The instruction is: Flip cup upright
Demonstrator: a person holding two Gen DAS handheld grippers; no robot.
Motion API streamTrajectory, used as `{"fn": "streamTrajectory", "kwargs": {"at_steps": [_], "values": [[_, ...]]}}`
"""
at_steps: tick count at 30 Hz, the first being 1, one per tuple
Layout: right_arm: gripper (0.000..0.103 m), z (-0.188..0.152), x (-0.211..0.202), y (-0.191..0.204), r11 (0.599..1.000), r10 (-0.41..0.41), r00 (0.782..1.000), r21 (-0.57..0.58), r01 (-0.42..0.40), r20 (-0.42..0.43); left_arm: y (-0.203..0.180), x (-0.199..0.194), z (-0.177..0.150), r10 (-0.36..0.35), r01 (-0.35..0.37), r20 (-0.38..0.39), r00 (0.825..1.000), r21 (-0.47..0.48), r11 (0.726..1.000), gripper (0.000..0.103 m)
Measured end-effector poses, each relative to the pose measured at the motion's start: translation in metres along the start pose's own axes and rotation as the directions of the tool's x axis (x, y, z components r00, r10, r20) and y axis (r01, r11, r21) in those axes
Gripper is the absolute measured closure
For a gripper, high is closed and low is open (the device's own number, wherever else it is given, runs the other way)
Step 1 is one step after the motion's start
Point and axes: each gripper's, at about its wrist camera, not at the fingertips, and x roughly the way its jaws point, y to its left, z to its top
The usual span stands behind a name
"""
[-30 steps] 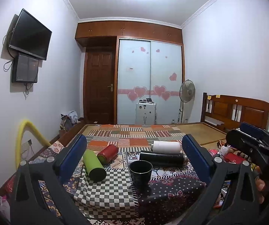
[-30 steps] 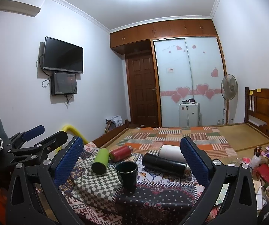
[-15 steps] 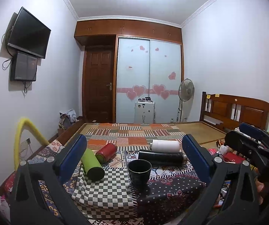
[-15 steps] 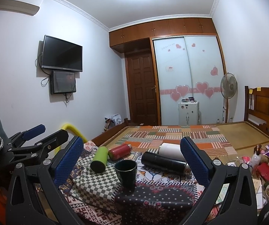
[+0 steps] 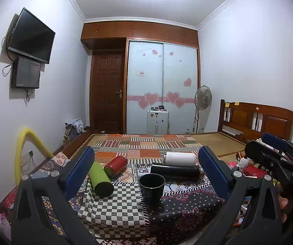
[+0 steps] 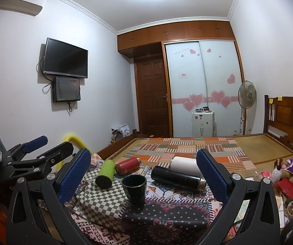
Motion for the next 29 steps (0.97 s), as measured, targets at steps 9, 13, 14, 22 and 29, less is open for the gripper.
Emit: {"fn": "streamTrajectory", "kwargs": {"at_steps": [9,13,14,22,29], "values": [[0.0,0.0001,0.0005,0.0003,1.0,-0.006,1.0,-0.004,0.006,-0.001,-0.0005,0.0018,-0.0004,-0.002,0.002,-0.003,1.0,0.002,1.0,0.0],[0.0,0.0002,0.0007,0.0003,1.0,-0.005,1.0,-0.001,0.005,-0.003,-0.0014,0.002,-0.0009,-0.007,0.007,-0.002,1.0,0.001,1.0,0.0],[0.0,0.0003,0.0005,0.0004,1.0,-0.005,1.0,0.0,0.005,-0.004,-0.0015,0.0023,-0.0009,-0.009,0.009,-0.003,1.0,0.0,1.0,0.0],[0.0,0.0005,0.0018,-0.0017,1.0,-0.008,1.0,0.001,0.008,-0.008,-0.0001,0.0066,-0.0022,-0.016,0.016,-0.019,1.0,-0.008,1.0,0.0],[0.0,-0.0011,0.005,-0.002,1.0,-0.008,1.0,0.003,0.008,-0.019,-0.0007,0.0087,-0.0025,-0.027,0.026,-0.025,0.999,-0.009,1.0,0.0]]}}
